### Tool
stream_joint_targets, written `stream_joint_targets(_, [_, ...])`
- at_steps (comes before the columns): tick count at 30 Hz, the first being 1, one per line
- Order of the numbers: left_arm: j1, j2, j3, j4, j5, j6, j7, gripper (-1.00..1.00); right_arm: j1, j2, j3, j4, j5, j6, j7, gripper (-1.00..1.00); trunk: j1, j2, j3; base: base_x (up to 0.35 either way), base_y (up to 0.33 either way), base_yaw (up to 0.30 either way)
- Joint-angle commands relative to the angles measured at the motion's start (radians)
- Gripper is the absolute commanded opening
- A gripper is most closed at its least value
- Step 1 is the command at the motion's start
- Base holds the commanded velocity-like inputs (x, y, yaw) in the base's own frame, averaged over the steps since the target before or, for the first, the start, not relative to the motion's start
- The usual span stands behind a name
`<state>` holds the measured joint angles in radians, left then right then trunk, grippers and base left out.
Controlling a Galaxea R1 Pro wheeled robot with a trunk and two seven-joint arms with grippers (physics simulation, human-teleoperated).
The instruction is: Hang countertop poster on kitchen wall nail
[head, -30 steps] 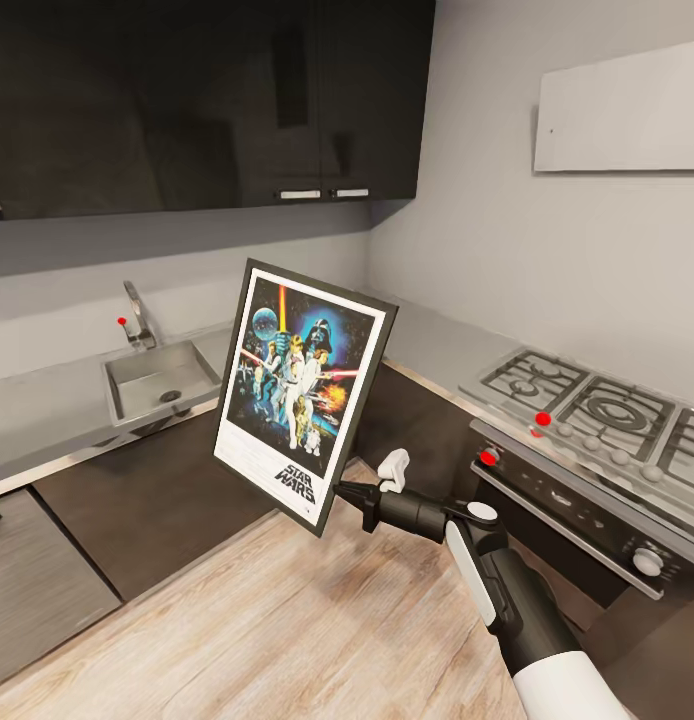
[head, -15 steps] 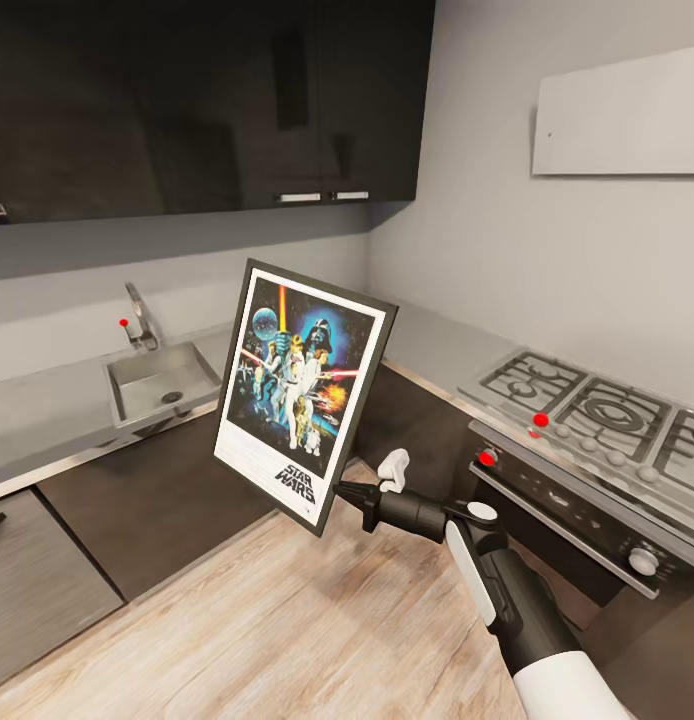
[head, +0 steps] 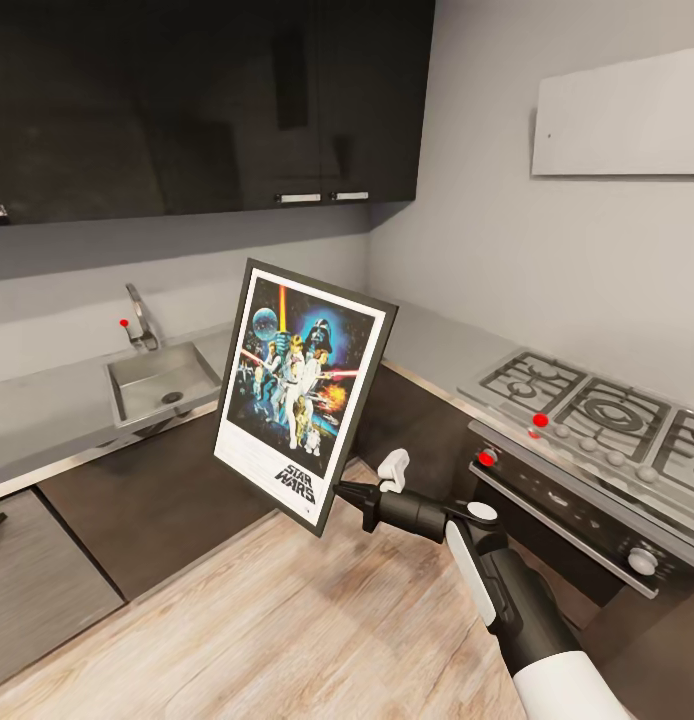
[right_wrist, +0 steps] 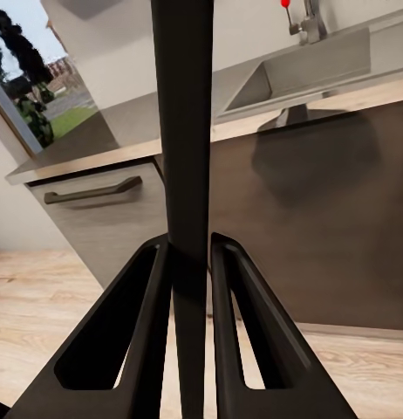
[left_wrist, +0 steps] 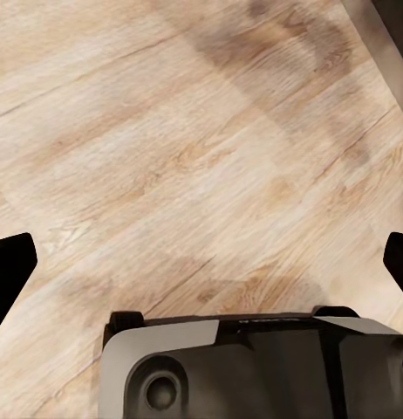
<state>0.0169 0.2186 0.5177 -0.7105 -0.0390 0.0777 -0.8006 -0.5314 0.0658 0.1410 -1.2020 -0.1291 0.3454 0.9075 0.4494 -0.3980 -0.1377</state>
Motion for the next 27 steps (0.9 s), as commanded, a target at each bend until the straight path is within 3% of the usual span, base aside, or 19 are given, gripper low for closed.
stream_joint_targets(1, [0.000, -0.001, 0.004, -0.003, -0.004, 0.008, -0.006, 1.00, -0.001, 0.000, 0.000, 0.000, -0.010, 0.010, 0.001, -1.00, 0.001, -0.002, -0.002, 0.000, 0.000, 0.000])
stream_joint_targets(16, [0.000, -0.001, 0.006, -0.004, -0.004, 0.007, -0.005, 1.00, -0.001, 0.000, 0.000, 0.000, -0.010, 0.010, 0.001, -1.00, 0.001, -0.002, -0.002, 0.000, 0.000, 0.010])
stream_joint_targets(27, [0.000, -0.001, 0.007, -0.004, -0.004, 0.007, -0.005, 1.00, -0.001, 0.000, 0.002, 0.000, -0.009, 0.009, -0.001, -1.00, 0.001, -0.002, -0.002, -0.041, 0.100, 0.248])
